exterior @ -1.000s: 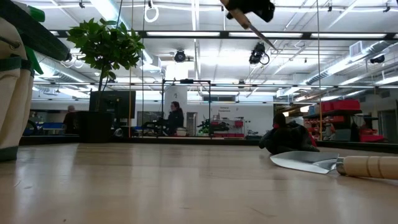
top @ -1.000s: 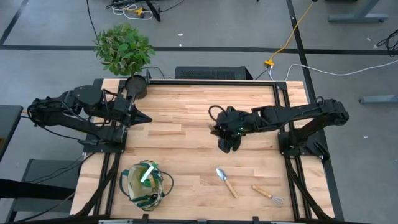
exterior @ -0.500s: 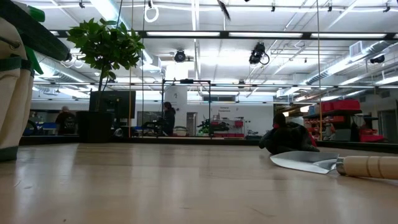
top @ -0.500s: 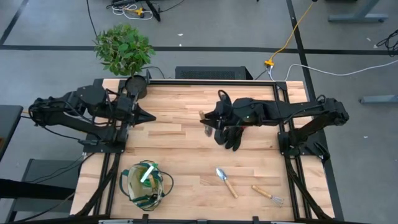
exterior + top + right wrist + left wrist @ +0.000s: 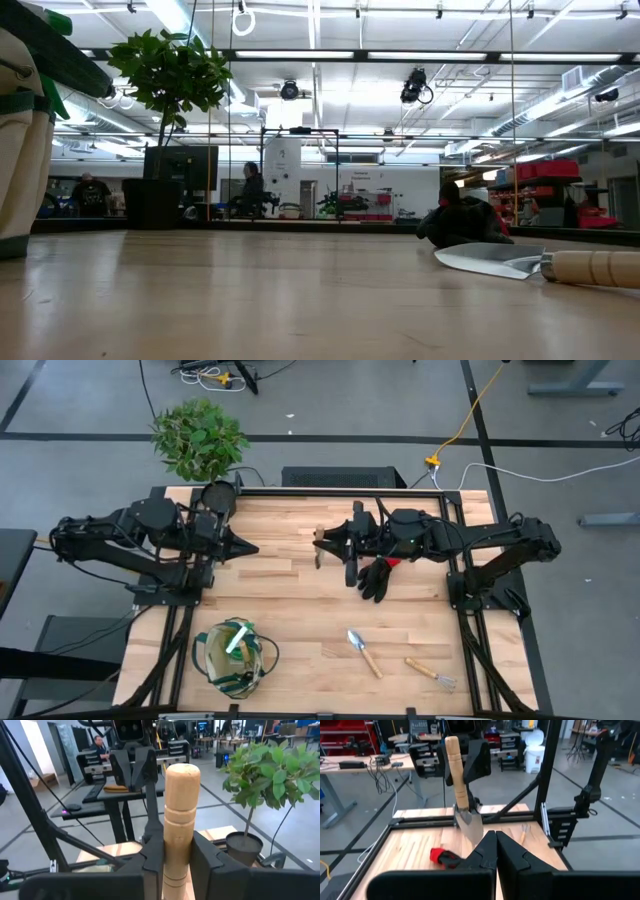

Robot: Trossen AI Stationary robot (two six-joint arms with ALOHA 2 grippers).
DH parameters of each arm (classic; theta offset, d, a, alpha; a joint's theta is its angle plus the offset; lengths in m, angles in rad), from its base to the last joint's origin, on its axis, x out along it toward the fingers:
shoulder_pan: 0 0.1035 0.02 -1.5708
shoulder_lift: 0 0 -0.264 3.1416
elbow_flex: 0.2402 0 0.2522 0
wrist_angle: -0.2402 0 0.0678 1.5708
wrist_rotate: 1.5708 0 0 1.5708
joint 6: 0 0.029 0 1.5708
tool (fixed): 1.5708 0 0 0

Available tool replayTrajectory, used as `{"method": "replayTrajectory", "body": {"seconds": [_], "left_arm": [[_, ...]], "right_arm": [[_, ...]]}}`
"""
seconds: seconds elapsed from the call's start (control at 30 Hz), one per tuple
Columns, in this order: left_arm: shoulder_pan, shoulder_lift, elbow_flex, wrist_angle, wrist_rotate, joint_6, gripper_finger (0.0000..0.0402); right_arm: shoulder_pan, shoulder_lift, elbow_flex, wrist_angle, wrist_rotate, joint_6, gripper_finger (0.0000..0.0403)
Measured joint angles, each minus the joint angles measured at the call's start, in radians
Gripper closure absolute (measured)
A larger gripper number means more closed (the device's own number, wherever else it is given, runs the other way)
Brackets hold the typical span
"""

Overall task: Pick & Place Garden tools in Gardening bag
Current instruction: Put the right trowel into the gardening bag

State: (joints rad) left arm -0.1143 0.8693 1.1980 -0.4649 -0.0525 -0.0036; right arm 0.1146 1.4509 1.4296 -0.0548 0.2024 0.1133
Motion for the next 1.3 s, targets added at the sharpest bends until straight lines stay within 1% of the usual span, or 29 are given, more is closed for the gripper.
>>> {"method": "replayTrajectory", "body": {"seconds": [0.17,0.27,0.33,0.47,0.57,0.83,0.9,1.07,1.17,1.3], "left_arm": [[0.000,0.027,0.000,0.048,-0.004,0.000,0.0399],[0.000,0.036,-0.001,0.094,-0.039,-0.004,0.0397],[0.000,0.047,0.001,0.150,-0.061,-0.005,0.0390],[0.000,0.065,0.002,0.203,-0.117,-0.014,0.0369],[0.000,0.077,-0.001,0.207,-0.159,-0.011,0.0354],[0.000,0.127,-0.001,0.288,-0.161,-0.012,0.0295],[0.001,0.146,0.002,0.333,-0.165,-0.012,0.0278],[0.030,0.176,0.001,0.366,-0.153,-0.037,0.0233],[0.053,0.197,0.002,0.395,-0.122,-0.067,0.0205],[0.084,0.217,0.002,0.429,-0.046,-0.096,0.0171]], "right_arm": [[0.000,0.000,0.000,0.005,0.000,-0.003,0.0346],[0.000,0.000,0.000,0.002,0.000,-0.003,0.0346],[0.000,0.000,0.000,0.003,0.000,-0.003,0.0346],[0.000,0.000,0.000,0.002,0.000,-0.003,0.0346],[0.000,0.000,0.000,0.000,0.000,-0.003,0.0346],[0.000,0.000,0.000,-0.001,0.000,-0.003,0.0346],[0.000,0.000,0.000,-0.003,0.000,-0.003,0.0346],[0.000,0.000,0.000,-0.008,-0.001,-0.003,0.0346],[0.000,0.000,0.000,-0.012,-0.001,-0.003,0.0346],[0.000,0.000,0.000,-0.013,-0.001,-0.003,0.0346]]}}
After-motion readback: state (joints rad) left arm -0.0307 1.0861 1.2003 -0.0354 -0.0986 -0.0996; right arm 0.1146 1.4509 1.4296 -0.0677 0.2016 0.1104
